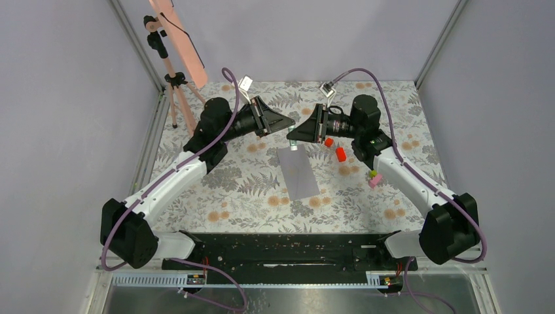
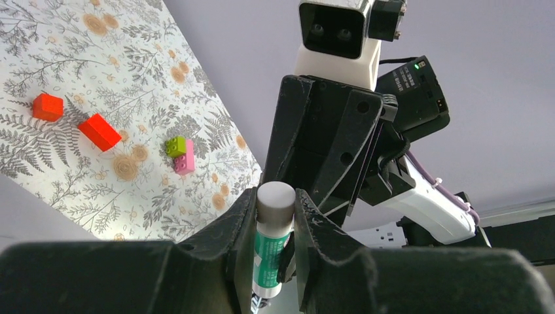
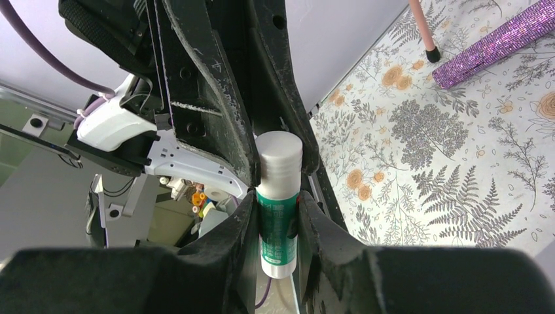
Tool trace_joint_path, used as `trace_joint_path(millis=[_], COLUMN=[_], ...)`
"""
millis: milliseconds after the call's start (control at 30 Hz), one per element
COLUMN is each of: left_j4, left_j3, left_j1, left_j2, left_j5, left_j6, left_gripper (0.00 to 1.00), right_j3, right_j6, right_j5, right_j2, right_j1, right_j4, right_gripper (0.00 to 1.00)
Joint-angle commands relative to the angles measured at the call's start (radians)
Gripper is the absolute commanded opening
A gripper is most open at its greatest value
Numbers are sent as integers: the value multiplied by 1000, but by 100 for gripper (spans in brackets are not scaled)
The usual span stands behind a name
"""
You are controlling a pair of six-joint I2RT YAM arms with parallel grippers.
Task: Place the letter into the envelope and seal it
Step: Place the solid glue at the center of the board.
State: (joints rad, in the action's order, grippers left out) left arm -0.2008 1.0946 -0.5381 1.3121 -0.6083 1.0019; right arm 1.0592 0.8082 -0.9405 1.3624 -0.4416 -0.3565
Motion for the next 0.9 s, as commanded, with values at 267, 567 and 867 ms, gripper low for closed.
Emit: trace_joint_path(millis=[267, 567, 867], left_j4=[86, 123, 136], left_j3=[31, 47, 29], left_j1=[-43, -23, -2], left_j2=[29, 58, 26], left_j5=[-108, -180, -152], left_j6=[-43, -55, -48], left_gripper=[22, 73, 79], right_j3=[9, -124, -141], right_j6=[-16, -27, -60], right_j5=[119, 212, 266], right_j2=[-37, -121, -131], right_j1=[3, 86, 142], right_j4=[-105, -47, 54], right_gripper=[0, 0, 0])
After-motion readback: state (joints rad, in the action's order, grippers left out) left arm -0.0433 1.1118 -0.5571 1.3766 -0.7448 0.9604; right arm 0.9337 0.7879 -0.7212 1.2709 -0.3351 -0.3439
